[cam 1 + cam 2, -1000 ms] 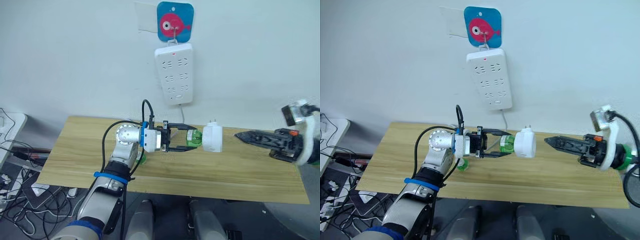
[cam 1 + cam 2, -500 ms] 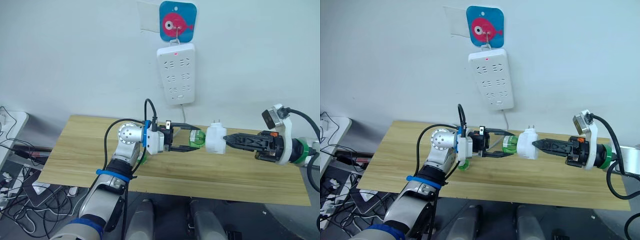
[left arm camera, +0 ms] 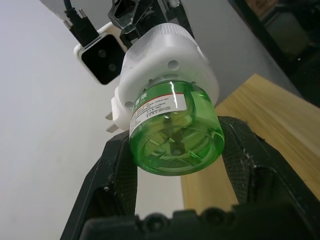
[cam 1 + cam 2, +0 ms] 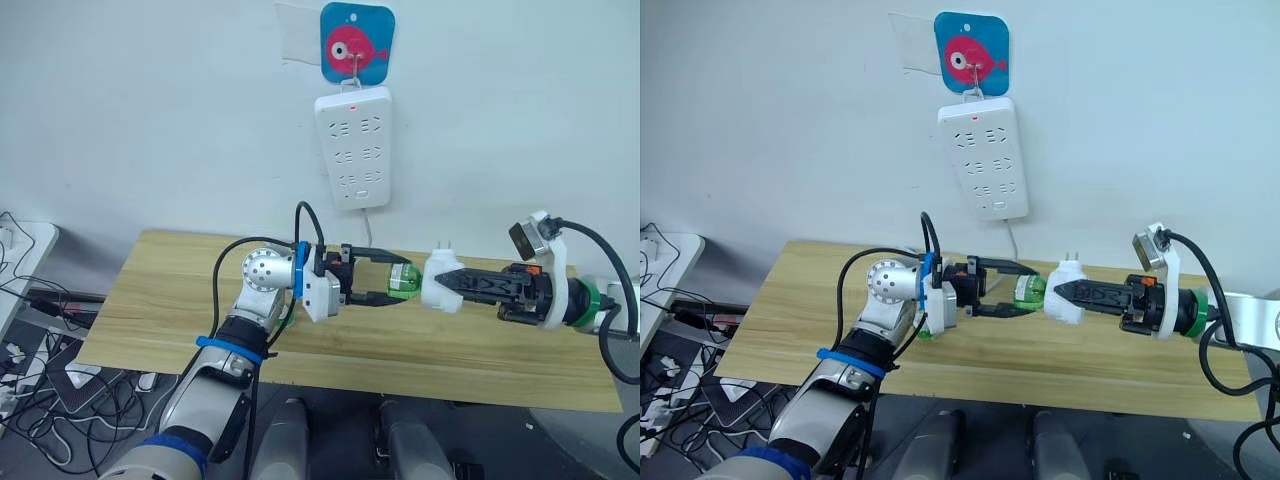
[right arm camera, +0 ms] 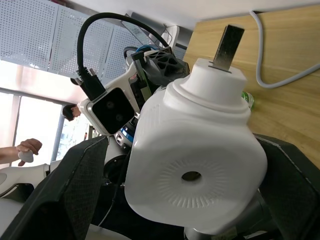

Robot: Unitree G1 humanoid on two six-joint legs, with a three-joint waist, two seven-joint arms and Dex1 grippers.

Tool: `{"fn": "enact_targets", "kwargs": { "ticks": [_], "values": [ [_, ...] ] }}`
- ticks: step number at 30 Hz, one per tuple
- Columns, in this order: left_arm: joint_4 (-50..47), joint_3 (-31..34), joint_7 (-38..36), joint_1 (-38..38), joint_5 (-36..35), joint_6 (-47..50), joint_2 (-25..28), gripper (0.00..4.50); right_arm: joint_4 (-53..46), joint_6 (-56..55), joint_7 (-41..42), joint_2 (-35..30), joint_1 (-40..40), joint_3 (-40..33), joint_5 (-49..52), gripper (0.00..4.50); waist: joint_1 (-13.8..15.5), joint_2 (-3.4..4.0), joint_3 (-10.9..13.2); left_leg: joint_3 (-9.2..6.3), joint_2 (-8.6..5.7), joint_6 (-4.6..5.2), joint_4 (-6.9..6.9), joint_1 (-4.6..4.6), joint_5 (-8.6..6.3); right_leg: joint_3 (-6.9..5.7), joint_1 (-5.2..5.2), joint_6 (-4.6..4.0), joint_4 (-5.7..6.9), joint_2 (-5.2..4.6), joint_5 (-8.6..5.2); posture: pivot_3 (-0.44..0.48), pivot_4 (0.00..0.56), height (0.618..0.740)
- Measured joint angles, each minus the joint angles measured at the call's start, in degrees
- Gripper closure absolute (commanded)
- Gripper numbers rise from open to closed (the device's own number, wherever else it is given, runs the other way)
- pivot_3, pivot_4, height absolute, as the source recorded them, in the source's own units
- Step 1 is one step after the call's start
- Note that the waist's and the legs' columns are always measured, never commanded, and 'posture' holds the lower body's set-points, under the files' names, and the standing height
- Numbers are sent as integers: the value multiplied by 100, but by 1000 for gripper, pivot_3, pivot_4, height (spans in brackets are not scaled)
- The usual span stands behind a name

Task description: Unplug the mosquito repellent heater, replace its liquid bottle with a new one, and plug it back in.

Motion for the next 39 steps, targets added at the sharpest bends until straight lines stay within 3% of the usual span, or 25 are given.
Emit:
{"fn": "enact_targets", "kwargs": {
  "ticks": [5,13,16,21,27,32,35,39],
  "values": [
    [88,-32,147,-55,58,-49,19,2286,114,48,-6,-1,-1,4,-4,1454,-1,0,0,-1,1,0,-1,1,0,-1,0,0,0,0,0,121,253,740],
    [106,-133,177,-61,-2,-85,72,2286,132,98,-21,14,5,3,2,1450,-1,0,0,0,0,0,-1,0,0,0,0,0,0,0,0,117,261,740],
    [27,-219,-37,-18,-289,339,93,2286,96,104,-46,7,35,3,11,1450,-3,0,0,-1,1,0,-1,0,0,0,0,0,0,0,0,115,264,740],
    [-1001,-437,-428,335,-1244,3113,343,2286,-332,83,-108,-292,113,7,23,1450,-23,0,0,-8,4,0,-2,0,0,-6,-1,6,1,2,-4,110,265,740],
    [-2213,-594,-206,8,-2613,8026,1026,2286,-713,-2,10,-598,118,30,15,1450,-83,1,3,-13,7,0,-3,-2,0,-10,-1,30,-1,10,-18,107,268,740],
    [-1641,-466,-161,-654,-3628,11238,1064,2286,-888,-31,387,-681,151,54,-191,1450,-108,-4,8,-12,4,0,-1,-3,0,-11,-2,31,-2,9,-19,100,271,740],
    [-1044,-321,-136,-955,-3941,12338,915,2286,-921,-113,615,-731,158,50,-316,1450,-141,-7,11,-9,4,0,-2,-3,0,-8,-3,31,-3,9,-19,99,274,740],
    [-884,-70,100,-1001,-4063,12874,913,940,-956,-110,655,-803,169,111,-402,1450,-165,-15,22,-7,10,0,-9,-6,0,-5,-14,31,-1,7,-19,107,276,740]
  ]
}}
